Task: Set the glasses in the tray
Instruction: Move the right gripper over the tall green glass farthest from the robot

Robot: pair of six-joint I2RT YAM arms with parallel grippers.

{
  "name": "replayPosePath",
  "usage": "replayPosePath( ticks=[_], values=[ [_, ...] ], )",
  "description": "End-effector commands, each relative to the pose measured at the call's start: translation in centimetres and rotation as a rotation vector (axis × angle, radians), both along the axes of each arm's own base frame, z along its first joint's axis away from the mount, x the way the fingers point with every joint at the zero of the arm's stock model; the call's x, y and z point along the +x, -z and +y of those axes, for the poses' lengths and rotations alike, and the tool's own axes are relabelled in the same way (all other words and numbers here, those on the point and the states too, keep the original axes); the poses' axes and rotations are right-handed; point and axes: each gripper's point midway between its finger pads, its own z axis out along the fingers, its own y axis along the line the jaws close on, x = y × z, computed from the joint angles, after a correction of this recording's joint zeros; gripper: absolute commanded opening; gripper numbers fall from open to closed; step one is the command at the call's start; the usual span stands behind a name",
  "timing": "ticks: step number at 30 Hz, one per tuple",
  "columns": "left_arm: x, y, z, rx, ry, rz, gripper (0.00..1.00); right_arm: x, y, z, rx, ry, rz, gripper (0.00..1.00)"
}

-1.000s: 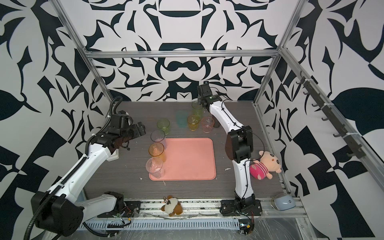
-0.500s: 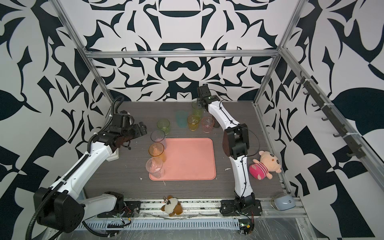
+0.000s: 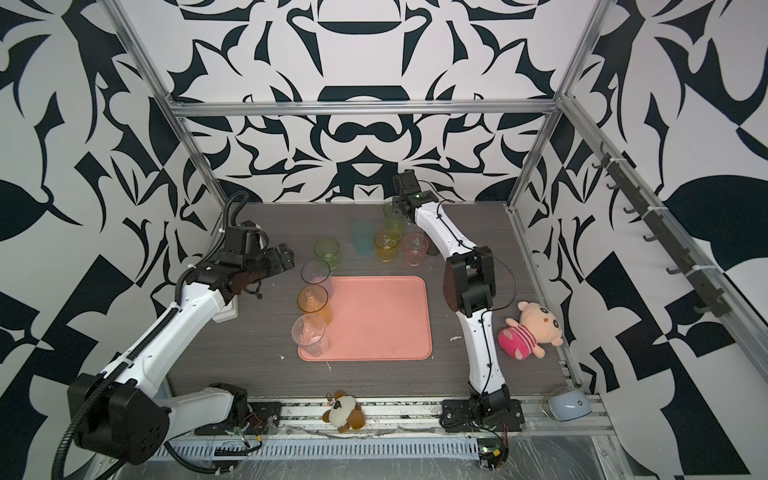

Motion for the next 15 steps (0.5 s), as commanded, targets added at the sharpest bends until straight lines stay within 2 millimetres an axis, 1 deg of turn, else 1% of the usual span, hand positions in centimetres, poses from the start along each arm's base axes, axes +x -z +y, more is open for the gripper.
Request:
replayPosePath(
  ticks=[1, 3, 15],
  values=[
    [0.8, -1.3, -0.4, -0.024, 0.002, -0.030, 0.99, 0.6, -2.0, 0.1, 0.036, 0.010, -0.042, 0.48],
    [0.8, -1.3, -0.4, -0.025, 0.002, -0.030, 0.99, 0.7, -1.8, 0.1, 0.041, 0.008, -0.038, 0.45],
    [0.7, -1.4, -0.7, -0.033, 0.012, -0.029, 1.00, 1.0, -0.9, 0.4, 0.052, 0.002, -0.025, 0.39]
  ],
)
